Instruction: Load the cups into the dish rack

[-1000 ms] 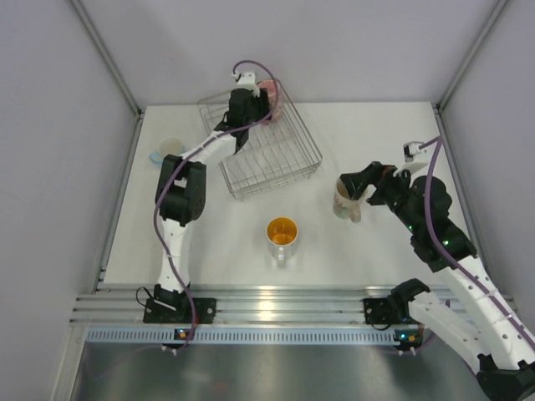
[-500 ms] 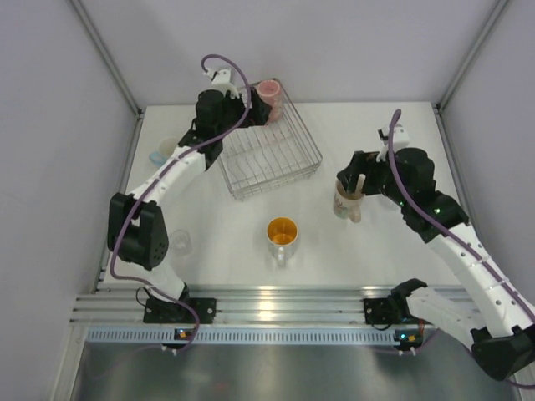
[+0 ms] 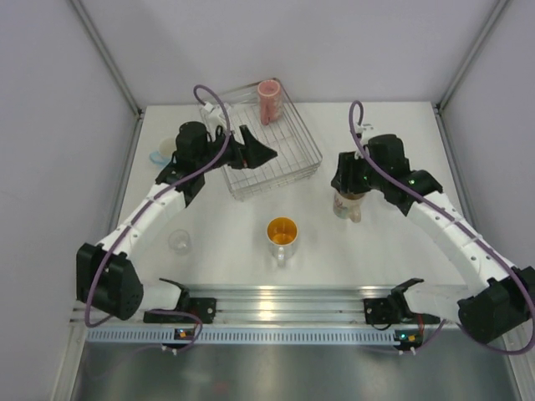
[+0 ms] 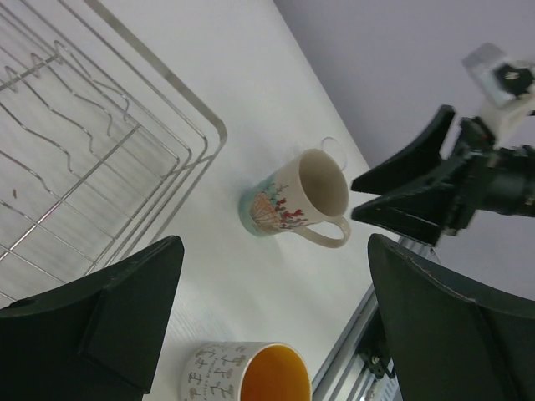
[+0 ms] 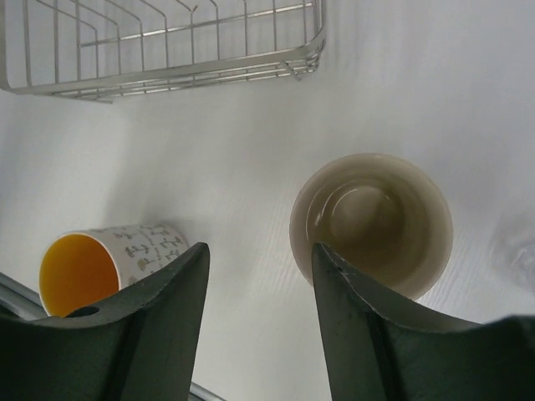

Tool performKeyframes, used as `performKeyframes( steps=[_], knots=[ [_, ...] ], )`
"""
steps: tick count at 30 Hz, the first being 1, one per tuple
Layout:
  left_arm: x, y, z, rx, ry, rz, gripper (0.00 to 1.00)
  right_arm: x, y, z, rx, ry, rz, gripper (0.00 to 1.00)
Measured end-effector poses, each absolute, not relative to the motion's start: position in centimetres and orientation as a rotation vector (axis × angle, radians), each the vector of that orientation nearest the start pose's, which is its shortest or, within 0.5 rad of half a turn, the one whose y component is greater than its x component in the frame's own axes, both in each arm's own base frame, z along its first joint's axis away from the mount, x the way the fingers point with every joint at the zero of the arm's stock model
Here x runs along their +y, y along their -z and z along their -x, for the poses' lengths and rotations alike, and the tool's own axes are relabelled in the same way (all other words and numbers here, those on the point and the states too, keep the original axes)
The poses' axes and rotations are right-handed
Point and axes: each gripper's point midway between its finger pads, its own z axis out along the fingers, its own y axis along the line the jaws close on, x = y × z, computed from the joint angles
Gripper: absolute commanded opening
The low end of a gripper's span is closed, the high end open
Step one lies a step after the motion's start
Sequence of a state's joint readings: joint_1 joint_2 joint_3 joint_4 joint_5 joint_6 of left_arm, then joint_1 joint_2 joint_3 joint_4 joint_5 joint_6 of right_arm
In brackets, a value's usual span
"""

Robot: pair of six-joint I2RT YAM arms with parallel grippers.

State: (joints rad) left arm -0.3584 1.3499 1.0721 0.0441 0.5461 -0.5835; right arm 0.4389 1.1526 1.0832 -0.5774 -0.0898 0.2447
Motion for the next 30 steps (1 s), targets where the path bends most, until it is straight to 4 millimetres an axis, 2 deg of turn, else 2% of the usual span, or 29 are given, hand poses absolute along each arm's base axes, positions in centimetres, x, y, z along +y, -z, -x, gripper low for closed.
performKeyframes(
  steps=[6,9,14,21,30],
  knots=[
    [-24.1,-32.6,-31.2,1.789,1.186,-0.255,0.98,16.5,-18.5,-29.3,2.353,-0.427,0.289,0.49],
    [-23.7,-33.6,-30.2,1.755,1.189,-0.267,0.98,16.3,-17.0,-29.7,2.405,-0.392,0.298,0.47],
    [-23.6,-33.1,-29.8,1.763,1.188,-0.265,0.98,16.1,-14.8,-30.1,2.477,-0.340,0.299,0.43],
    [-23.6,-32.7,-29.8,1.777,1.188,-0.260,0.97,15.9,-12.6,-30.4,2.538,-0.284,0.291,0.38],
    [-23.4,-32.7,-29.6,1.776,1.184,-0.257,0.97,16.5,-11.6,-30.8,2.564,-0.268,0.272,0.29]
  ],
)
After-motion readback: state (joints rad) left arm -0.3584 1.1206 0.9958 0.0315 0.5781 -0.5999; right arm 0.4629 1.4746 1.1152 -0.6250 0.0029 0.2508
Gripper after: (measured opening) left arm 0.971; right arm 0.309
